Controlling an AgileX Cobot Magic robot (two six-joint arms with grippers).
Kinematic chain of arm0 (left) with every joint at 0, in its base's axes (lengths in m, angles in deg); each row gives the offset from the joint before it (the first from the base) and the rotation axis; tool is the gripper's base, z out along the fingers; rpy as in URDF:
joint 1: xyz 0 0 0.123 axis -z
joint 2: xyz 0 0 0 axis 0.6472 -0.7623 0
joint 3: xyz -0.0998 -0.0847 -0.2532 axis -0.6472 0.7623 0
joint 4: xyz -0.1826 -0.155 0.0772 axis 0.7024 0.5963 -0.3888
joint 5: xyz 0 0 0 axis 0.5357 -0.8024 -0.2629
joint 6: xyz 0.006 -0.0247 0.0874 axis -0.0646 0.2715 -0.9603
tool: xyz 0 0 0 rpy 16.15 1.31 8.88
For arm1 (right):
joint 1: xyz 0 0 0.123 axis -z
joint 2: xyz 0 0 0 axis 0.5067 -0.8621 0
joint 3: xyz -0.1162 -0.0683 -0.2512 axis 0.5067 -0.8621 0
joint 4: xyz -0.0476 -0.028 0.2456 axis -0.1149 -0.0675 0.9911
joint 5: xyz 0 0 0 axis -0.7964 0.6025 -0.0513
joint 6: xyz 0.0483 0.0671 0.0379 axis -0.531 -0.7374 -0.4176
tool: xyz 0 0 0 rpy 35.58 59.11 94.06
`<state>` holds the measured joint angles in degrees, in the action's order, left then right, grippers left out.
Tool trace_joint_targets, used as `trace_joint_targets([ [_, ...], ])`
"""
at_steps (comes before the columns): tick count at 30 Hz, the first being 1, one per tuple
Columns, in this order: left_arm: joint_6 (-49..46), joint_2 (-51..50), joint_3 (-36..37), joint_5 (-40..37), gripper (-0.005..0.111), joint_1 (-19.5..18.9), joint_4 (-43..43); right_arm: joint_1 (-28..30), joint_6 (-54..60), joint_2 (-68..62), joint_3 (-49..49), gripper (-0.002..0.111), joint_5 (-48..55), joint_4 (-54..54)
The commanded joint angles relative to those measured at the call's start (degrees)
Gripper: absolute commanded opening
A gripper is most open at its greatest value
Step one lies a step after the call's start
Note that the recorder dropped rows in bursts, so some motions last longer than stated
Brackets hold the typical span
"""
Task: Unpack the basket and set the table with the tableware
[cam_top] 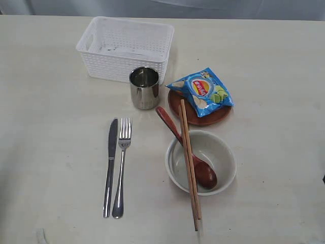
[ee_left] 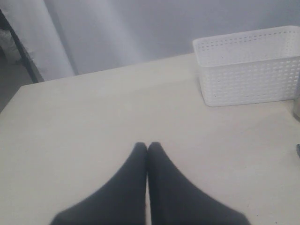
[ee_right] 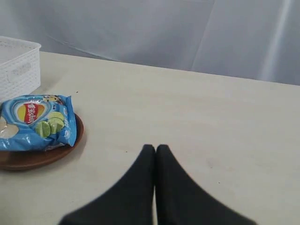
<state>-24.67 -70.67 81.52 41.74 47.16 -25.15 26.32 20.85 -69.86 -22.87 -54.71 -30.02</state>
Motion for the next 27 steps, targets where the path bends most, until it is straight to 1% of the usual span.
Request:
trace_joint_targets([
  [1,0.38,0.22,0.15,0.61,0.0,0.4,0.04,-1.75,-0.11,0.29,-0.22,0.0,0.21,-0.71],
  [27,0.38,0.22,0.15,0.61,0.0,0.4,0.04,-2.01,-0.25,0.29,-0.22,0.0,0.44,-0.6],
])
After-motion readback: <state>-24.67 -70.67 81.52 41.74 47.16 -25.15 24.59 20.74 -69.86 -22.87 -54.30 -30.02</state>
